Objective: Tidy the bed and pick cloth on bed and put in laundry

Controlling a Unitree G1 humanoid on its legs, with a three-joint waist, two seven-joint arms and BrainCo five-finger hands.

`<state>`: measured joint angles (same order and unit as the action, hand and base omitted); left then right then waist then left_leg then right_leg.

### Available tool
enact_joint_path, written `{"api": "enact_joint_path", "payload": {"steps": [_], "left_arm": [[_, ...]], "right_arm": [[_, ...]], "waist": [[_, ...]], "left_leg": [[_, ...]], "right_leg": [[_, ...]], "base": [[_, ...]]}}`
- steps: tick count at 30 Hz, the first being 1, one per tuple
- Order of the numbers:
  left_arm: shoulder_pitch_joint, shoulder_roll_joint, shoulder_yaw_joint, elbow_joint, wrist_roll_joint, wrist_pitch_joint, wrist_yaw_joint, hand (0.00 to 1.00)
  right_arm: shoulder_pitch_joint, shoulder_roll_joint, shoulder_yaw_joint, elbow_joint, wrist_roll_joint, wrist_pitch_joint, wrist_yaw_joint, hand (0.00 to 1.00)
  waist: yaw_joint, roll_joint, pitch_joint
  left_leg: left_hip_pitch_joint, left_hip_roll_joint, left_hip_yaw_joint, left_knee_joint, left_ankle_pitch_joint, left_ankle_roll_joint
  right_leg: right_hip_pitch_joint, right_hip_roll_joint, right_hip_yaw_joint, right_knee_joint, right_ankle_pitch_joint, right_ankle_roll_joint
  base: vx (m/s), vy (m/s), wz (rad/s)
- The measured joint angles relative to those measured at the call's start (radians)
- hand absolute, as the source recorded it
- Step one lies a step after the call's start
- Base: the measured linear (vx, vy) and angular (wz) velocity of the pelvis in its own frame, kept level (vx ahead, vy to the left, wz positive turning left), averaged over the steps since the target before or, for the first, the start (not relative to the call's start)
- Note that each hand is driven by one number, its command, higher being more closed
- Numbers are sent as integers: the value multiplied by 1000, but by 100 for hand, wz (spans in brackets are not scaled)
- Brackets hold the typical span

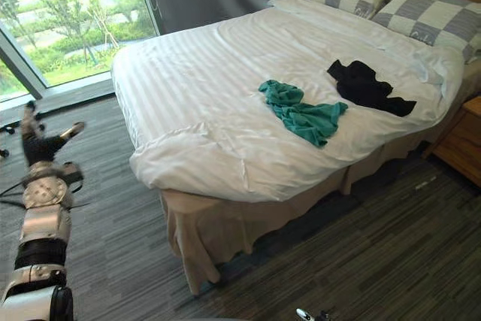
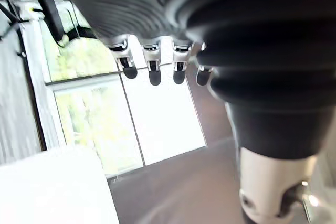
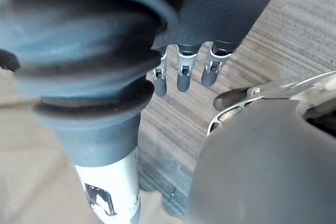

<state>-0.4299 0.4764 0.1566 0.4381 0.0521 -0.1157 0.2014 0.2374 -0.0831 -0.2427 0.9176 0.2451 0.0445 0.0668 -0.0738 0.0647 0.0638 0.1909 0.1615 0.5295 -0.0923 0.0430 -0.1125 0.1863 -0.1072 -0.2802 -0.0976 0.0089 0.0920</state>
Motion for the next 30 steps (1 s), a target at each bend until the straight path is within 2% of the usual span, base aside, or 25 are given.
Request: {"api": "enact_joint_path", "payload": {"steps": [3, 5, 8, 11, 13, 14, 17, 20, 21, 22, 24, 27, 30], "left_arm": [[-59, -21, -100, 19, 99, 57, -19, 0], [-109, -22, -153, 95, 170, 129, -51, 0], [-155, -23, -187, 168, 233, 205, -81, 0], [-180, -24, -214, 226, 272, 255, -95, 0], [-197, -27, -233, 254, 323, 291, -96, 0], [-207, -32, -235, 265, 337, 298, -96, 0], [-281, -53, -260, 314, 398, 351, -103, 0], [-347, -73, -306, 329, 497, 417, -137, 0], [-364, -73, -315, 333, 513, 438, -139, 100], [-407, -77, -323, 356, 534, 466, -145, 100], [-459, -77, -324, 360, 536, 468, -143, 100], [-512, -61, -334, 367, 553, 451, -140, 100], [-515, -54, -356, 371, 570, 415, -152, 100]], "right_arm": [[2, 15, -43, 0, -3, 4, 2, 0], [8, 17, -63, 1, -18, 11, 4, 0], [15, 17, -84, 3, -36, 28, 8, 0], [24, 19, -102, 2, -51, 36, 23, 0], [18, 20, -115, 1, -51, 41, 27, 0], [11, 18, -117, 2, -51, 42, 28, 0], [-49, 16, -116, 0, -38, 40, 44, 0], [-107, 16, -95, -6, -1, 39, 47, 0], [-121, 18, -88, -16, 13, 38, 47, 0], [-130, 16, -72, -48, 38, 23, 49, 0], [-137, 15, -69, -78, 78, 5, 56, 0], [-160, 8, -52, -97, 117, 1, 68, 0], [-170, 8, -42, -121, 117, 0, 74, 0]], "waist": [[-20, -1, -1], [-26, -2, -2], [-47, -6, 2], [-58, -10, 10], [-76, -15, 34], [-74, -15, 42], [-77, -25, 122], [-77, -42, 186], [-77, -49, 210], [-77, -53, 245], [-75, -54, 269], [-74, -56, 285], [-72, -56, 286]], "left_leg": [[3, 1, 14, 0, 0, 0], [15, 2, 38, 0, -2, -3], [1, 3, 55, 0, -2, -4], [-19, 3, 64, 0, -1, -6], [-52, 1, 67, 0, 5, -11], [-65, 0, 72, 0, 8, -7], [-127, -8, 79, 7, 23, 14], [-200, -13, 88, 13, 35, 30], [-216, -13, 93, 21, 35, 30], [-240, -12, 94, 28, 38, 33], [-271, -12, 102, 33, 40, 36], [-291, -13, 109, 38, 41, 37], [-294, -14, 130, 38, 41, 37]], "right_leg": [[-2, 2, 15, 0, 4, -1], [-12, 3, 38, 4, 5, -2], [-42, 5, 58, 14, 8, -4], [-76, 4, 69, 28, 8, -4], [-124, 1, 79, 53, 8, -4], [-139, -1, 85, 64, 8, -4], [-227, -13, 100, 116, 8, -4], [-323, -21, 118, 158, 13, -11], [-343, -23, 123, 167, 14, -13], [-368, -27, 122, 178, 15, -14], [-403, -31, 125, 191, 16, -15], [-425, -35, 126, 200, 16, -15], [-428, -38, 130, 200, 16, -15]], "base": [[-40, -22, -14], [-44, -14, -26], [-34, -15, -23], [-20, -12, -11], [-31, -11, -9], [-44, -2, -14], [-102, 7, -7], [-95, -2, -8], [-68, -6, -7], [-76, -8, -2], [-24, -3, 1], [0, 0, 0], [0, 0, 0]]}}
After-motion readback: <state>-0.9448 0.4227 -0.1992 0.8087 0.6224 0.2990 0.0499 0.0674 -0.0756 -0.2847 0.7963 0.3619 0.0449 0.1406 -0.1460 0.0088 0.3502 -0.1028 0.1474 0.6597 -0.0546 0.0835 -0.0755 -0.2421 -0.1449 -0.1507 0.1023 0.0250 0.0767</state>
